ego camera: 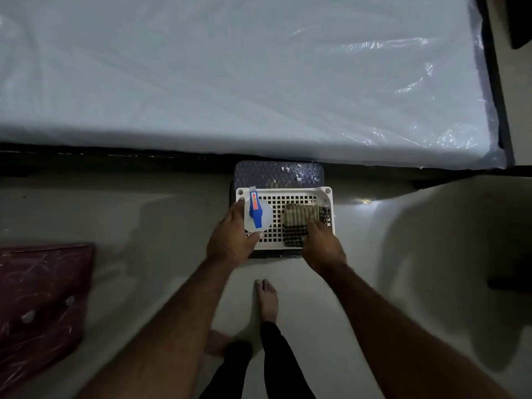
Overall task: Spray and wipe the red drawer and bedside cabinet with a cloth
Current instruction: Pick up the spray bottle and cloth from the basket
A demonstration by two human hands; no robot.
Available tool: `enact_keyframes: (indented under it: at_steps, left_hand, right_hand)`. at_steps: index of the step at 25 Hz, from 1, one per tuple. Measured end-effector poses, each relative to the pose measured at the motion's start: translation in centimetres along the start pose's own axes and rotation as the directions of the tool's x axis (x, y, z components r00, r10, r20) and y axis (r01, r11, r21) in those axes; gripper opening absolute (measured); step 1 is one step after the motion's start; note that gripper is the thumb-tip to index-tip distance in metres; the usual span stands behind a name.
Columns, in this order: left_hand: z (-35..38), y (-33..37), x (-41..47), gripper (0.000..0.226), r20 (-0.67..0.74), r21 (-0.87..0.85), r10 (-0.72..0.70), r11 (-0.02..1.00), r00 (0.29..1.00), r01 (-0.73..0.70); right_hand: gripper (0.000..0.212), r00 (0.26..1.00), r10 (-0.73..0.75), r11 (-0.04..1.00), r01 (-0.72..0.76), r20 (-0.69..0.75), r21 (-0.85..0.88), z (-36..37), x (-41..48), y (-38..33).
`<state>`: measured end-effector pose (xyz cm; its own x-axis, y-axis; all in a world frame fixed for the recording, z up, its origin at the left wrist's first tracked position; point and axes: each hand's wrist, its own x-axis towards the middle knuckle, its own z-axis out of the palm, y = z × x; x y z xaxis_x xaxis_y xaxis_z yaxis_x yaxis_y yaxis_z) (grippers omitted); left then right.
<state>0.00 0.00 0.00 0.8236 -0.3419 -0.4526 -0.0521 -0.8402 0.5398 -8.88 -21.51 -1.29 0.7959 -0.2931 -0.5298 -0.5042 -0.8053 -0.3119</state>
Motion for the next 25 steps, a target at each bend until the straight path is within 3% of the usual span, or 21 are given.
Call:
enact_keyframes:
  at_steps: [4,7,13,17,20,25]
  left_hand:
    - [1.1,-0.2,2.2,0.102,-0.058,-0.155,0.005,0.988,0.998,-0.014]
    - [2.4,-0.6,3.2,0.097,-0.095,-0.249,0.001,0.968,0.995,-0.025]
    - [4.2,-0.1,5.0,0.090,0.001,-0.490,-0.071,0.869,0.997,0.063]
    - [4.1,0.4,5.8,0.069,-0.033,-0.363,-0.010,0.932,0.999,-0.002]
    - [4.1,0.6,5.7,0.065,-0.082,-0.287,-0.023,0.958,0.996,-0.001]
    - [4.1,1.2,5.2,0.043,-0.096,-0.512,-0.088,0.859,0.991,0.026]
  right_hand:
    - [0.061,0.999,-0.011,0.999,0.012,0.032,-0.037,1.2,1.7,0.7]
    - [0.063,0.999,-0.023,0.998,0.020,-0.041,-0.054,2.6,2.5,0.4]
    - [0.107,0.995,0.099,0.986,-0.102,-0.027,-0.130,5.4,3.6,-1.4]
    - [0.098,0.986,0.160,0.968,-0.164,-0.037,-0.188,6.3,4.1,-2.6]
    - [0.090,0.987,0.144,0.984,-0.150,-0.072,-0.093,5.6,4.0,-2.4]
    - [0.062,0.952,0.178,0.956,-0.107,-0.251,0.273,2.5,3.5,-1.1]
